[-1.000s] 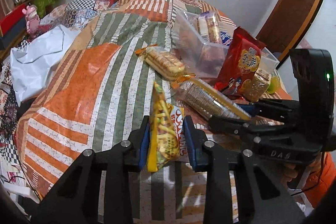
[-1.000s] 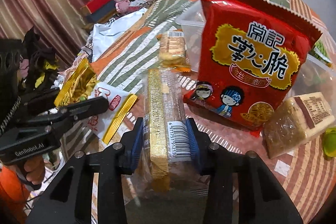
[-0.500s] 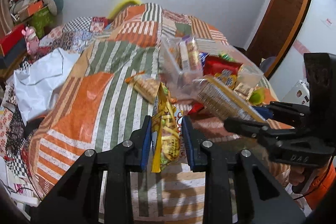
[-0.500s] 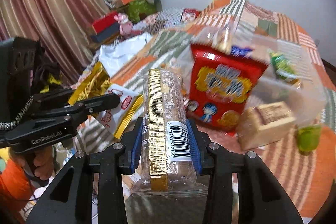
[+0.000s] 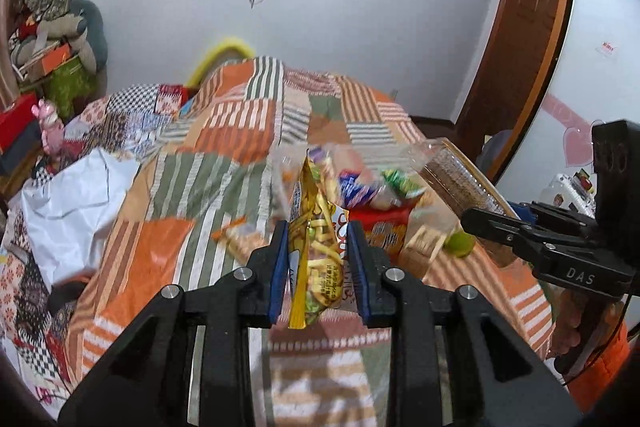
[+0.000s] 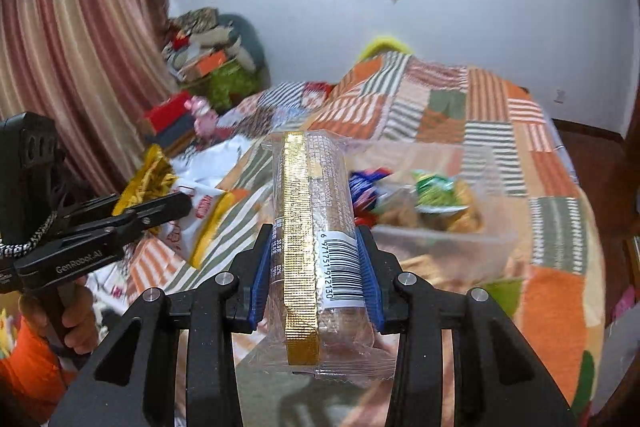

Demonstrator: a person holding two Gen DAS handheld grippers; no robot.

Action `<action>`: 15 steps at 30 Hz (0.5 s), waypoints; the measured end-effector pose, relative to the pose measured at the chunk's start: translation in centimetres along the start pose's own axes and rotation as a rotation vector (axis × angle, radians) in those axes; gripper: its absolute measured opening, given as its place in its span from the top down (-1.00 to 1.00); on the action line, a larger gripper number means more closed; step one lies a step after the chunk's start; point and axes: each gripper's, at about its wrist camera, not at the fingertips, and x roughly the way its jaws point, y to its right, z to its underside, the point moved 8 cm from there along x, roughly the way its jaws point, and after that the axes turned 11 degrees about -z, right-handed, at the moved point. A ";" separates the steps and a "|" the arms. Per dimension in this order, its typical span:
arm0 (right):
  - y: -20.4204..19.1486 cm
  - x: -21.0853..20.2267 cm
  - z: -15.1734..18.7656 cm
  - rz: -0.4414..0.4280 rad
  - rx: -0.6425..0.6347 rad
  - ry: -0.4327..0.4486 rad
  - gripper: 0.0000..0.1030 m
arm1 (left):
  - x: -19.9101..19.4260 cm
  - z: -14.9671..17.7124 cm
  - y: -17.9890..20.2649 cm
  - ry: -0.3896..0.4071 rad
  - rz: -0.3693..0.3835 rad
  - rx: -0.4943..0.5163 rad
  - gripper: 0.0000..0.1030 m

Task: Organize snacks
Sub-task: 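Carry the biscuit stick pack and Kakaro bag into the clear box and open both tools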

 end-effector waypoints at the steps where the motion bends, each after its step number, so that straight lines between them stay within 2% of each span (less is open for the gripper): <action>1: 0.7 -0.4 -0.3 0.011 0.008 0.013 0.30 | 0.0 -0.5 0.3 0.009 0.005 0.005 0.45; 9: 5.1 -2.3 -2.2 0.095 0.051 0.081 0.30 | 1.3 -4.5 3.5 0.072 0.024 0.062 0.45; 15: 7.5 -3.2 -2.8 0.136 0.073 0.111 0.30 | 3.7 -5.5 5.5 0.068 0.038 0.090 0.45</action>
